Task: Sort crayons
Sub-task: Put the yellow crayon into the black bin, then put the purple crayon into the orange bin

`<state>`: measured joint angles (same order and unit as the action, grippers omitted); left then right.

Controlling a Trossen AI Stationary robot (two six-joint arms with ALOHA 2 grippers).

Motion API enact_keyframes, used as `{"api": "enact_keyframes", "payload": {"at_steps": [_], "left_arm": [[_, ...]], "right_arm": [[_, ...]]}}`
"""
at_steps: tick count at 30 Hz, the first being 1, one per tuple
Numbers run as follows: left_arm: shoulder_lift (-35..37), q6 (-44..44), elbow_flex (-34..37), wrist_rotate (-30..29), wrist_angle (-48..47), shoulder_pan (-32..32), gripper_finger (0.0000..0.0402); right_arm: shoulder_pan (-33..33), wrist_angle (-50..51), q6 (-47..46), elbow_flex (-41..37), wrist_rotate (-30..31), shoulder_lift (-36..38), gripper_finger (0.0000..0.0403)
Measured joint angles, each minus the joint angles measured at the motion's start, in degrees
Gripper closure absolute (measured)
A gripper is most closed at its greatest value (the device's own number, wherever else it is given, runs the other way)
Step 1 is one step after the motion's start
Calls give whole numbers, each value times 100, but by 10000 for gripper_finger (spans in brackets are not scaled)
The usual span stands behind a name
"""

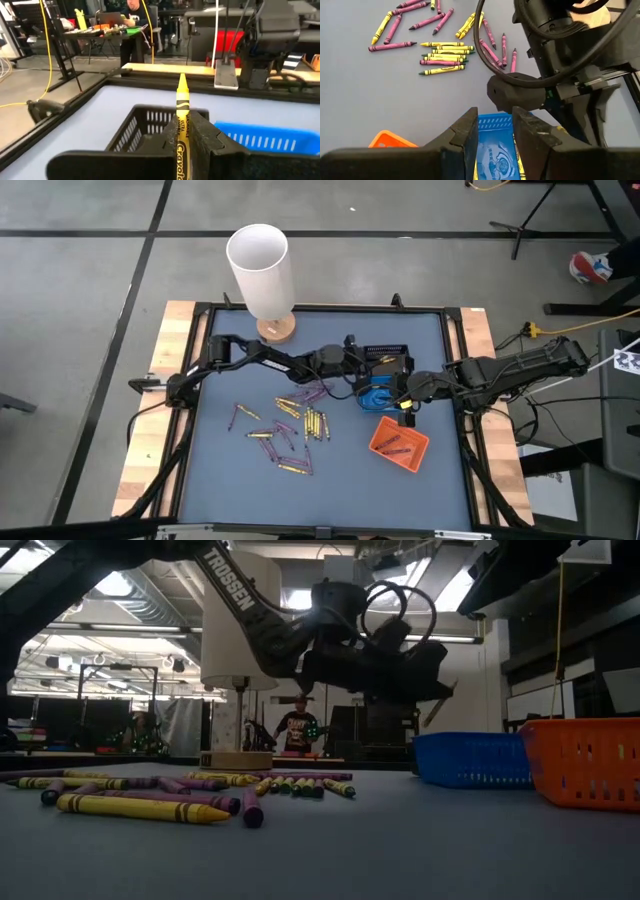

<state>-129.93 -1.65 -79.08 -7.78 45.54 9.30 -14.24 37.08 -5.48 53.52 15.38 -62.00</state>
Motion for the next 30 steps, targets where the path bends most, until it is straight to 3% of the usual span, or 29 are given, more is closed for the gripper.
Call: {"api": "enact_keyframes", "payload": {"at_steps": [6,15,30], "left_arm": [[-246,-42,-598,-1,-257,23,391],[-282,-35,-658,-81,-734,77,387],[-282,0,-658,-222,-899,83,275]], "right_arm": [[0,1,0,0,0,-2,283],[0,24,0,-2,-5,-2,283],[0,26,0,-2,-3,-2,283]]}}
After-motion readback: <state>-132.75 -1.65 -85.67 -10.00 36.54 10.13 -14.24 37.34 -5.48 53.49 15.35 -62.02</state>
